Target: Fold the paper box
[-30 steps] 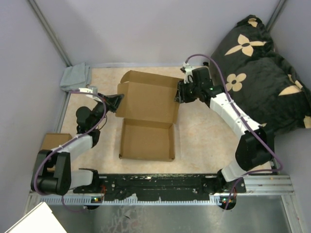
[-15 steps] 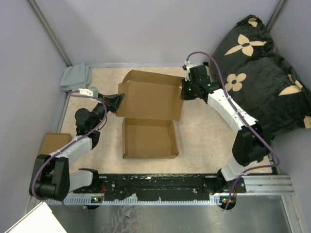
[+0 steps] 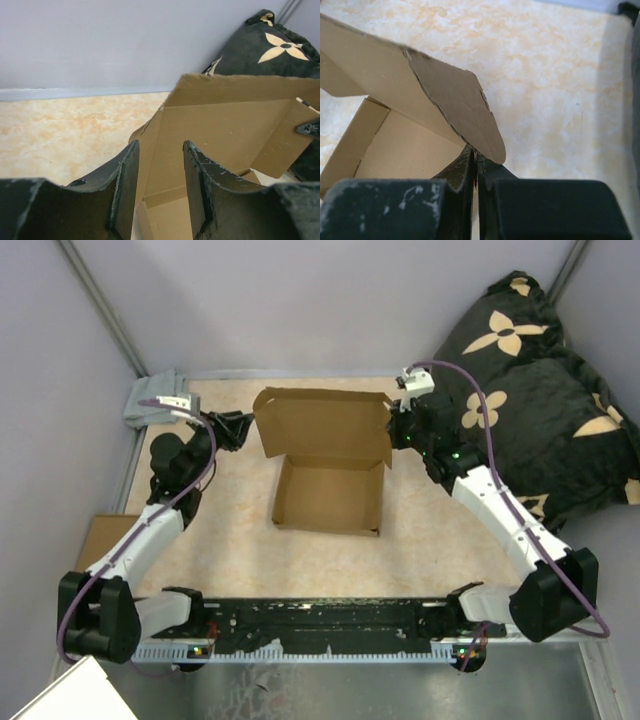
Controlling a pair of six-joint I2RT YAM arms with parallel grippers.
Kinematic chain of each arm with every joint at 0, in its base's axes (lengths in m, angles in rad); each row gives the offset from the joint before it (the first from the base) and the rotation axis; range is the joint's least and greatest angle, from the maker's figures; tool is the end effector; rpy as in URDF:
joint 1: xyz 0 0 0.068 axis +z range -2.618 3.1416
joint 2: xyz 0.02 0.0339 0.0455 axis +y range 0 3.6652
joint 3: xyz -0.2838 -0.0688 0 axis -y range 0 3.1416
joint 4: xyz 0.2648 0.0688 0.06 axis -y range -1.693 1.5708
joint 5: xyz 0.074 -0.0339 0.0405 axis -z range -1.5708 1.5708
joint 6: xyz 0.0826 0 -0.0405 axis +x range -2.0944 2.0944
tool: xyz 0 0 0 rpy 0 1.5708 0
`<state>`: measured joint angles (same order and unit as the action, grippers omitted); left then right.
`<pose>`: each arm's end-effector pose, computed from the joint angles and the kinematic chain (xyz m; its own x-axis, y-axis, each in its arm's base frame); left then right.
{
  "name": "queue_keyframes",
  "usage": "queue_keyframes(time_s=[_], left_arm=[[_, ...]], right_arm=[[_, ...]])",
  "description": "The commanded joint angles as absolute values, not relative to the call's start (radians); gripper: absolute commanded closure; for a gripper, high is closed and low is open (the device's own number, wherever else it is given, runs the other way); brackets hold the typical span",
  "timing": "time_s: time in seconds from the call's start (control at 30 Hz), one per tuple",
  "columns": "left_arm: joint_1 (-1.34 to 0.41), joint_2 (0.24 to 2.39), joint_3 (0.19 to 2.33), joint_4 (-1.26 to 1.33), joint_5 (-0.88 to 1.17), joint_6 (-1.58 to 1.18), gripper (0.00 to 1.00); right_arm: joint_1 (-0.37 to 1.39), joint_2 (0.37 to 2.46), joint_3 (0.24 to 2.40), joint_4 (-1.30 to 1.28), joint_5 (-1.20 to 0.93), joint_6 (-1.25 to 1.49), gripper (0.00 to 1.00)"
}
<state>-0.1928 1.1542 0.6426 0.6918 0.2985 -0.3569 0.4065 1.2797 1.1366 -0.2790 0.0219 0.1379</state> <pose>0.3054 -0.0844 0.3231 0.0016 -0.3405 -0.9402 0.4991 0.8150 -0.2943 0.3241 0.1375 0.3428 -0.4245 -0.0331 -0.9048 -0.3216 0.9397 0.1165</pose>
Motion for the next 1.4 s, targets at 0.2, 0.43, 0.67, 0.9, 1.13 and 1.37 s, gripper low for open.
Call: queue_keyframes(time_s=[0.2, 0.43, 0.67, 0.9, 1.13, 1.37], left_arm=[[-0.267, 1.185, 0.864, 0.289, 0.250, -0.230, 0.51], [-0.314, 1.233, 0.921, 0.190, 0.110, -0.176, 0.50], [-0.314, 1.280, 0.958, 0.165, 0.062, -0.176, 0.44], [-0.314, 1.282, 0.983, 0.141, -0.012, -0.152, 0.42], [-0.314, 1.298, 0.997, 0.151, 0.019, -0.129, 0.42], [-0.314, 1.353, 1.019, 0.135, 0.126, -0.131, 0.52]], right_arm=[[0.426, 1.175, 0.938, 0.122, -0.002, -0.027, 1.00], [0.428, 1.175, 0.873, 0.178, -0.016, -0.027, 1.00], [0.428, 1.156, 0.850, 0.174, -0.017, -0.014, 1.00], [0.428, 1.153, 0.851, 0.157, -0.015, -0.018, 1.00], [0.428, 1.162, 0.860, 0.145, -0.030, -0.015, 1.00], [0.428, 1.179, 0.890, 0.109, -0.034, -0.010, 1.00]])
